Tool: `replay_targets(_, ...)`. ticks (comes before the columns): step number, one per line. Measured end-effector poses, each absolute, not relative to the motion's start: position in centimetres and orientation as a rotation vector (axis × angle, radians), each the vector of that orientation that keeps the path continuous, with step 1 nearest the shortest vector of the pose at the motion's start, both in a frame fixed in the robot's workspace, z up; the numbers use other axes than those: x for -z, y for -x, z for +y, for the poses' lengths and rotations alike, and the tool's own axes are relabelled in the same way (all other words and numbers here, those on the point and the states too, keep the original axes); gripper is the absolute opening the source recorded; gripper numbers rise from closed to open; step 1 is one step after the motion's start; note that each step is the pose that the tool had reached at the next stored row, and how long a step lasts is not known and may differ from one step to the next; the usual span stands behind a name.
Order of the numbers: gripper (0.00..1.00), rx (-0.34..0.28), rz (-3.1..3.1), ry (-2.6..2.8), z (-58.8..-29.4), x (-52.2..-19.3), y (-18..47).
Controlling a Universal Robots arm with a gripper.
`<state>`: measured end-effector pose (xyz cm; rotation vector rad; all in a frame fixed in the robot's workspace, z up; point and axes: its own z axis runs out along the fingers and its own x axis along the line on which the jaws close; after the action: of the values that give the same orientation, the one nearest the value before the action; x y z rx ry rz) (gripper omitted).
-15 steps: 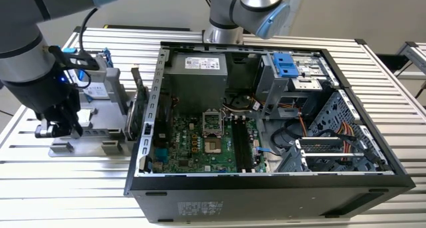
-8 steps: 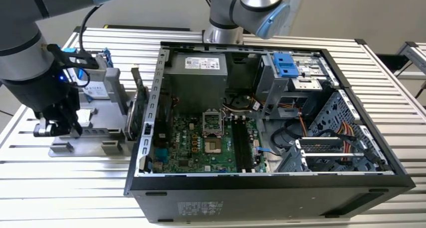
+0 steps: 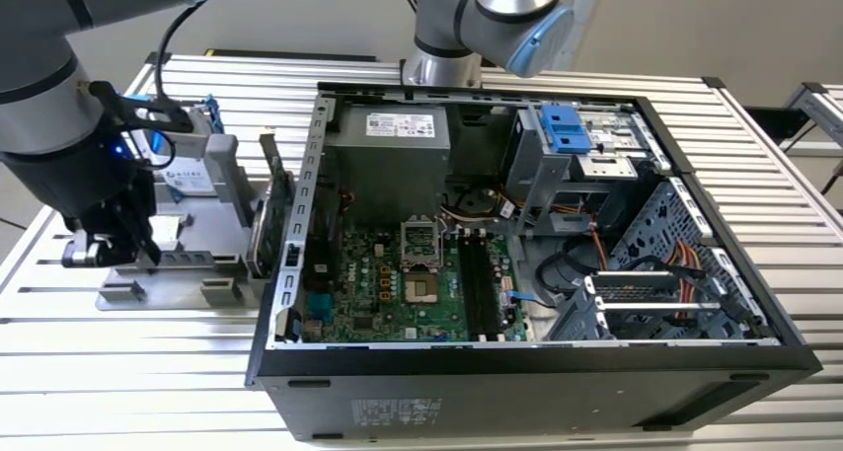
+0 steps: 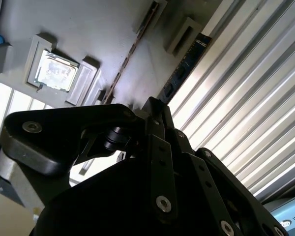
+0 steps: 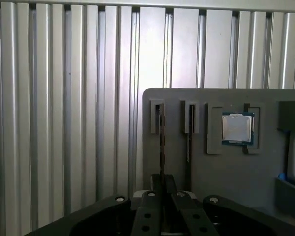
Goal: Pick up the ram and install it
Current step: 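Pick up the ram and move it above insertion slot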
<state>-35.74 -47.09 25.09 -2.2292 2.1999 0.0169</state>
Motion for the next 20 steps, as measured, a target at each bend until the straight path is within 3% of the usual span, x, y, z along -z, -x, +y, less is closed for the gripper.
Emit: replay_targets(20,0.00,-0.017,2.200,2.229,-47.1,-26.5,35.7)
